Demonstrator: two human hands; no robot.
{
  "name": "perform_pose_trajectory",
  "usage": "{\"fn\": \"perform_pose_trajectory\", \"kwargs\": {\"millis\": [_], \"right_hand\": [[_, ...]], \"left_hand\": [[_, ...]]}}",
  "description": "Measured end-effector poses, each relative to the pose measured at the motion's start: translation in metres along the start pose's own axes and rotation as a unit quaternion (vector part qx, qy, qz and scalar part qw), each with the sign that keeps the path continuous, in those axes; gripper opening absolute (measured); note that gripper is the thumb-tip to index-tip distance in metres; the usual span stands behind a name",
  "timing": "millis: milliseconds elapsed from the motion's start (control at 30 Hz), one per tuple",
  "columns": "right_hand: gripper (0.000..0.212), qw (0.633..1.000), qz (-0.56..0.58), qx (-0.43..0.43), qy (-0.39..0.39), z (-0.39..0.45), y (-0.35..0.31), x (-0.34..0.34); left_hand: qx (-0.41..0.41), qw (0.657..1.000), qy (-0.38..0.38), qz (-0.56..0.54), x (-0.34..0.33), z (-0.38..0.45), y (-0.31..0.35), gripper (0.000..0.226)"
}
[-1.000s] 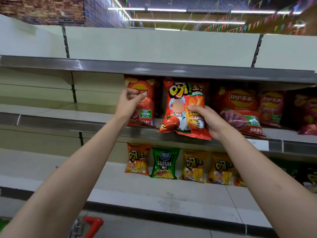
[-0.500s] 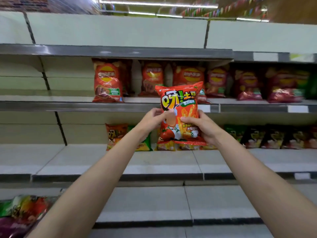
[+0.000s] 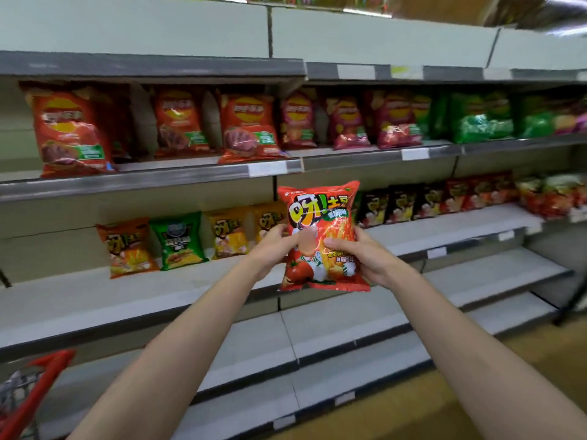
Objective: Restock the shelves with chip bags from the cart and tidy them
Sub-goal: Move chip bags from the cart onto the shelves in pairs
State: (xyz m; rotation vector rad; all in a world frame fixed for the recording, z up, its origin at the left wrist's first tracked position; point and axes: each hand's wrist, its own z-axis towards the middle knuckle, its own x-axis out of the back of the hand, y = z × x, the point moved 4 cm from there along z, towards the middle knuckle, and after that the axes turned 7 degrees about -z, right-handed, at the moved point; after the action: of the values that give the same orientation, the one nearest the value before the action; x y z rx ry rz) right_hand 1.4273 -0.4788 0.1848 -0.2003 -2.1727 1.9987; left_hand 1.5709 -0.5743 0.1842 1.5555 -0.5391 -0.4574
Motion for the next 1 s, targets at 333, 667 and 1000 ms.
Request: {"fn": "perform_pose_trajectory", "kwargs": {"millis": [333, 667, 1000], "right_hand": [[0.052, 0.991, -0.035, -0.053, 0.119, -0.025, 0.042, 0.118], [0.067, 0.973, -0.071, -0.096, 0.199, -0.006, 0.059, 0.263], [0.045, 0.966, -0.034, -0.132, 0.221, 0.053, 0.085, 0.371]], "left_hand": [[0.036, 0.989, -0.138, -0.038, -0.125, 0.067, -0.025, 0.055], [0.06, 0.965, -0.245, -0.067, -0.264, 0.175, -0.041, 0.097], [0.09, 0.96, -0.255, -0.074, -0.344, 0.278, -0.063, 0.082]]}}
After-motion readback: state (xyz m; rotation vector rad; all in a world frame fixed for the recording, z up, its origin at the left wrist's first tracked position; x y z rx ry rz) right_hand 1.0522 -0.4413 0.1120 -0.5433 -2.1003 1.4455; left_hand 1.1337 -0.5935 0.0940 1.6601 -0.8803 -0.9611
